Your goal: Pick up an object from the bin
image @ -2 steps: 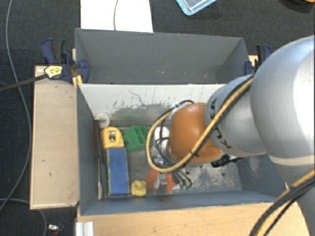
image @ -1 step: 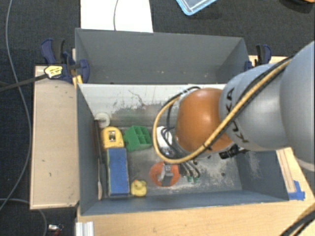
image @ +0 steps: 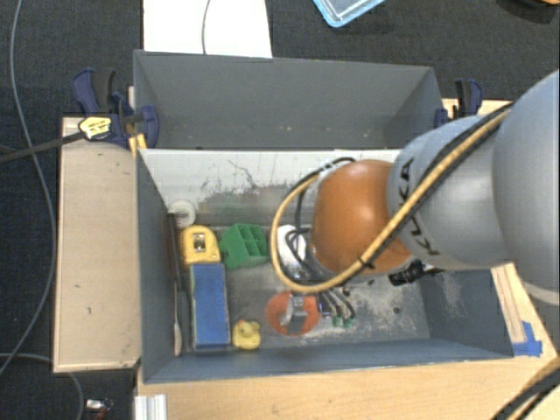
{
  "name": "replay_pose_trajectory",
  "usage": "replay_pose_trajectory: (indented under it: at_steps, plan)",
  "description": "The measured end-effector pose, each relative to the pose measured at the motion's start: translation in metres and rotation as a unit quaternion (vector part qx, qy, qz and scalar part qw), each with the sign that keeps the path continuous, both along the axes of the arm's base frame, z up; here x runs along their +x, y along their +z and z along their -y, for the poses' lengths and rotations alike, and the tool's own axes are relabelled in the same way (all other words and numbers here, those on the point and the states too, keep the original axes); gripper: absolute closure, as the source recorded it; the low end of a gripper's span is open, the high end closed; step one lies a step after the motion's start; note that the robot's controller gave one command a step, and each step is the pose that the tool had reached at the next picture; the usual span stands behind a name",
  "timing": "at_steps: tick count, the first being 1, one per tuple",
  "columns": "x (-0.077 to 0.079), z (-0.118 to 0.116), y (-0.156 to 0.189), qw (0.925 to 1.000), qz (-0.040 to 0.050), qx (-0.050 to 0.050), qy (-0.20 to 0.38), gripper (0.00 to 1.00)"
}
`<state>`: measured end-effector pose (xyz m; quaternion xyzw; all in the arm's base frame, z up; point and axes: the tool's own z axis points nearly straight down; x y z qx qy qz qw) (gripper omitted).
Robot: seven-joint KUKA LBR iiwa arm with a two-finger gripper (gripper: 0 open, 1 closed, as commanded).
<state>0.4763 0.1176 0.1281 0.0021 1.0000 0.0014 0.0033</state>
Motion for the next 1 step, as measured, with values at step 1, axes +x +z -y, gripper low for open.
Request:
replay_pose_trajectory:
  at_steps: [1]
  plan:
    - [0.0018,-0.0001,0.0713,1.0,0.0027,0.001,-0.001,1.0]
